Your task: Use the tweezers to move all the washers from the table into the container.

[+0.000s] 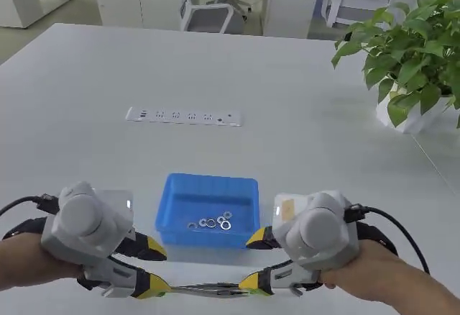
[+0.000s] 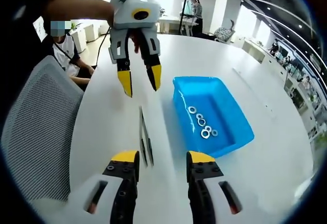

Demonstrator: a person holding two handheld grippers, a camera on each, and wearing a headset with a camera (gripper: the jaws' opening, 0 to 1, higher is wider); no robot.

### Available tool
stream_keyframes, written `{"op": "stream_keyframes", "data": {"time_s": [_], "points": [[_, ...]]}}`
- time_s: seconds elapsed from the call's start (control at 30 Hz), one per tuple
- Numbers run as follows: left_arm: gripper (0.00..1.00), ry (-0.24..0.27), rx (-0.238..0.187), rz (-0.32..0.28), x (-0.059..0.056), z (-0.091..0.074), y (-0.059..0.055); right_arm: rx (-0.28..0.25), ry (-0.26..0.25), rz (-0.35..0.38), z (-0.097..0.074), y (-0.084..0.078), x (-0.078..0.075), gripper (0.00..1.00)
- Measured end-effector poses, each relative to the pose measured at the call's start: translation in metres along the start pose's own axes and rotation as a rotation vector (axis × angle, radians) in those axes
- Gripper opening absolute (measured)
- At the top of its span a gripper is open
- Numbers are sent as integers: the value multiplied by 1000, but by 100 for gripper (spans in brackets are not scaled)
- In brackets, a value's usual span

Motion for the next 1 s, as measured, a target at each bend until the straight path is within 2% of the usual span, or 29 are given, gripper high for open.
{"op": "stream_keyframes", "data": {"time_s": [0.1, 0.17, 0.3, 0.47, 0.57, 0.7, 0.83, 0.93, 1.0], "points": [[38, 26, -19, -13, 1, -8, 3, -30, -30, 40, -8, -1, -5, 45], [43, 59, -40, -31, 4, -14, 6, -67, -56, 75, -14, 0, -8, 49], [52, 127, -93, -65, 5, -25, 16, -109, -98, 128, -27, -2, -12, 55], [66, 213, -164, -92, 1, -37, 30, -158, -147, 202, -42, -8, -14, 65], [70, 239, -189, -102, -3, -42, 35, -180, -172, 225, -50, -11, -14, 69], [80, 288, -197, -140, -5, -46, 36, -209, -204, 249, -57, -13, -13, 76], [90, 324, -194, -171, -7, -47, 38, -232, -227, 274, -61, -11, -11, 89], [97, 339, -203, -174, -10, -49, 44, -259, -249, 283, -62, -9, -10, 98], [99, 353, -211, -172, -9, -50, 46, -264, -253, 293, -63, -10, -8, 100]]}}
Point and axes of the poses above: the centre of the closed fingertips' face, and the gripper's own axes: z roughly forward along the fingers, x roughly to its left, y roughly out of its top, the point moved 3 cm from there along -z, roughly backward along the fingers, and after that the axes turned 12 degrees about z, right-handed, at the moved point
